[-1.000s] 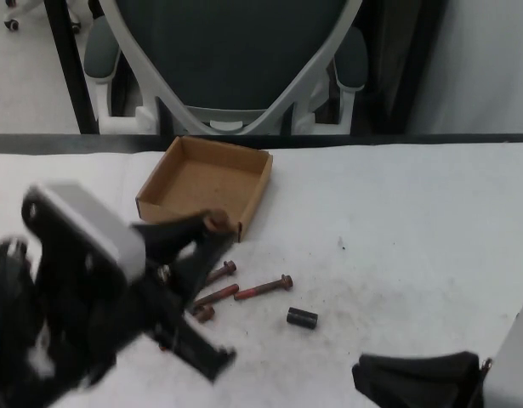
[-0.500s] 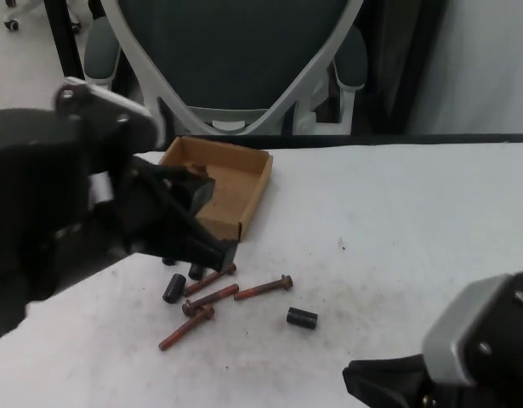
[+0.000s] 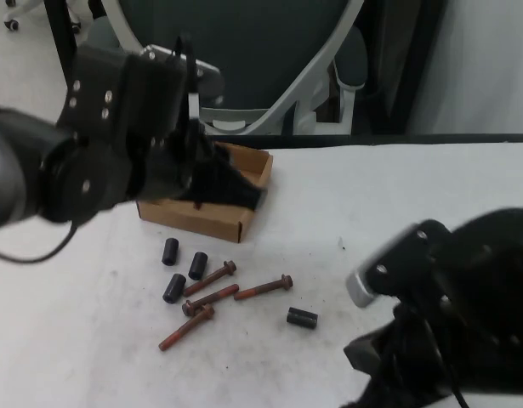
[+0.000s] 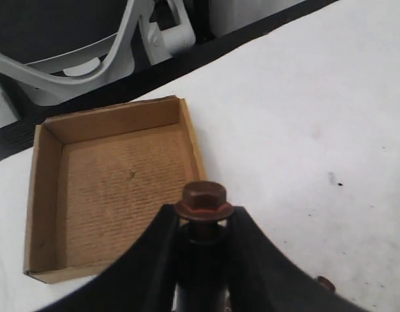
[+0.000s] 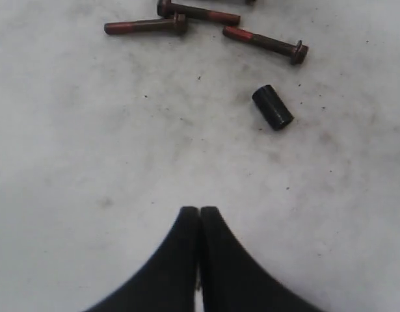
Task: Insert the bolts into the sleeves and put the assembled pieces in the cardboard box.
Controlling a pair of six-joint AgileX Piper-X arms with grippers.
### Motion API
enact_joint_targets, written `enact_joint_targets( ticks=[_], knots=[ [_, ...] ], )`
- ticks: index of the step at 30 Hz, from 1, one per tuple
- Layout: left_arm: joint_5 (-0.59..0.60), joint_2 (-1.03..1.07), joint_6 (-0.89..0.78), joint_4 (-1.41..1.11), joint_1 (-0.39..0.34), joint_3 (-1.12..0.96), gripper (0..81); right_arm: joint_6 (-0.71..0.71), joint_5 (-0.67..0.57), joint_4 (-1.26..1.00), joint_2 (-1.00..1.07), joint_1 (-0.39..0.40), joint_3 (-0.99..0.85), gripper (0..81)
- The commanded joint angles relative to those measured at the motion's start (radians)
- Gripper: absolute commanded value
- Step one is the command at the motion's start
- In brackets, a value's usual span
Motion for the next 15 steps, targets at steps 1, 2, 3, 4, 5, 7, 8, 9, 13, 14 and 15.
enact_joint_targets(
  ticks=[1,2,3,4,5,7,8,9,13,14,15],
  knots=[
    [-0.011,0.040,0.006,0.030,0.041,-0.065,0.8,-0.035,-0.026,0.037,0.059,-0.031,-0.060,0.4],
    [-0.005,0.057,0.006,0.042,0.056,-0.084,0.8,-0.037,-0.032,0.052,0.084,-0.041,-0.082,0.4],
    [0.002,0.071,0.006,0.056,0.067,-0.103,0.8,-0.045,-0.037,0.068,0.105,-0.051,-0.101,0.4],
    [0.012,0.088,0.006,0.072,0.081,-0.123,0.8,-0.053,-0.042,0.088,0.132,-0.062,-0.124,0.4],
    [0.028,0.106,0.006,0.087,0.095,-0.142,0.8,-0.057,-0.044,0.104,0.159,-0.072,-0.146,0.4],
    [0.055,0.135,0.006,0.103,0.115,-0.174,0.8,-0.073,-0.043,0.129,0.210,-0.090,-0.185,0.4],
    [0.062,0.151,0.006,0.109,0.123,-0.191,0.8,-0.087,-0.043,0.140,0.234,-0.095,-0.206,0.6],
    [0.063,0.165,0.006,0.115,0.127,-0.205,0.8,-0.102,-0.041,0.148,0.257,-0.102,-0.224,1.0],
    [0.090,0.220,0.031,0.125,0.135,-0.269,0.8,-0.140,-0.040,0.152,0.332,-0.120,-0.289,8.5],
    [0.090,0.236,0.034,0.130,0.135,-0.284,0.8,-0.154,-0.040,0.152,0.351,-0.125,-0.304,13.0],
    [0.090,0.251,0.037,0.135,0.135,-0.301,0.8,-0.164,-0.040,0.152,0.369,-0.129,-0.318,18.7]
  ],
)
